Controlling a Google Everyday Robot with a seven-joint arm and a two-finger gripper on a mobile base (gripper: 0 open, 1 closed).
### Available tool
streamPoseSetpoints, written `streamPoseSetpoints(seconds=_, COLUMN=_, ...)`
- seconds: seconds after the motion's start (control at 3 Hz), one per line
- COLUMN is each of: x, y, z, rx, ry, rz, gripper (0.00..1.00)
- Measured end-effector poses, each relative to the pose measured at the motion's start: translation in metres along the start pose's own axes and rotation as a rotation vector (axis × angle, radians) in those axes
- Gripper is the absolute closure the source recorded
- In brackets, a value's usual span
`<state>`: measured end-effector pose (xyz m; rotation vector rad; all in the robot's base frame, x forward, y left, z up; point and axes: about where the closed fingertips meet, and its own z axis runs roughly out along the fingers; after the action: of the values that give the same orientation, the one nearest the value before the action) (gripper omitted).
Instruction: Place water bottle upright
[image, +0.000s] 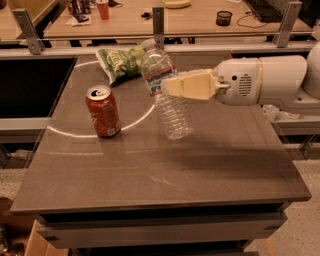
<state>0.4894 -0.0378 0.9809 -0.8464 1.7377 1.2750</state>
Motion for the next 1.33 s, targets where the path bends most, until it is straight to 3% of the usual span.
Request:
streamPoseSetpoints(seconds=0.33, x=0.024, y=0.004, z=-0.006, rx=-0.064, ry=-0.124, rz=-0.062, gripper=1.00)
streamPoseSetpoints(seconds=0.67, x=0.043, y=0.008, z=-0.010, rx=-0.086, ry=-0.157, rz=-0.164, gripper=1.00)
streamPoseSetpoints(seconds=1.0, x=0.062, y=0.011, z=-0.011, rx=-0.059, ry=-0.162, rz=-0.240, gripper=1.00)
streamPoseSetpoints(seconds=1.33, x=0.079, y=0.014, z=-0.013, rx=-0.024, ry=-0.174, rz=-0.267, gripper=1.00)
